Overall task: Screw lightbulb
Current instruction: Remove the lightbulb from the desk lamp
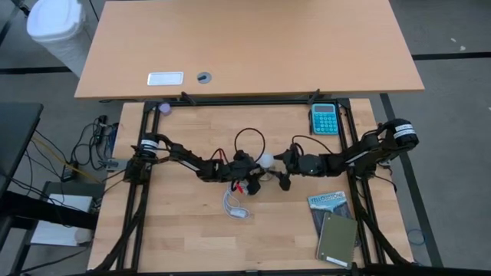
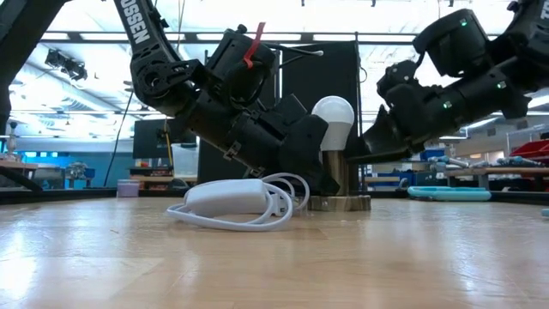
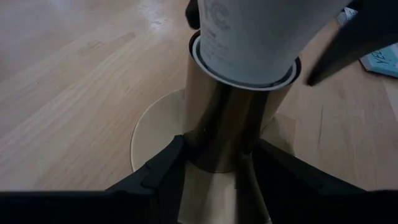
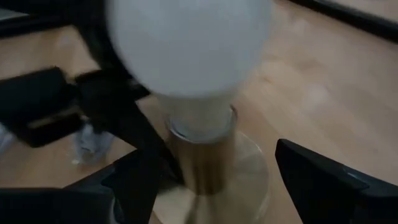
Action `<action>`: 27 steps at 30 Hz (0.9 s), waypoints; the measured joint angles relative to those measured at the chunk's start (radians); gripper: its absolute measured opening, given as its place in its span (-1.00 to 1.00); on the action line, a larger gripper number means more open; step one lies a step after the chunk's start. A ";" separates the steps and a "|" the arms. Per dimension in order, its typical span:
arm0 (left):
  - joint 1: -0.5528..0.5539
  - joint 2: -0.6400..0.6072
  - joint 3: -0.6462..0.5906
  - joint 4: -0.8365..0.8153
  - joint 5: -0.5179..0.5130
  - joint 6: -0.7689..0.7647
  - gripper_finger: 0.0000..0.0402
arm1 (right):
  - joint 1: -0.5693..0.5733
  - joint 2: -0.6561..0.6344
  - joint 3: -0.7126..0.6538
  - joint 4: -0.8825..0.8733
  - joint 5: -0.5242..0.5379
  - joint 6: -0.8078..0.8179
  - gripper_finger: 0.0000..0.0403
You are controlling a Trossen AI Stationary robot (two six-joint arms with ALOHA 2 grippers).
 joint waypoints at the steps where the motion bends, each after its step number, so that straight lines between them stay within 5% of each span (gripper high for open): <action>1: 0.000 0.000 0.000 -0.001 0.000 0.000 -0.07 | 0.001 0.000 0.000 -0.018 0.021 0.027 0.54; 27: -0.013 -0.032 -0.001 -0.042 0.072 0.217 0.04 | 0.089 0.243 0.003 0.128 0.088 0.144 0.52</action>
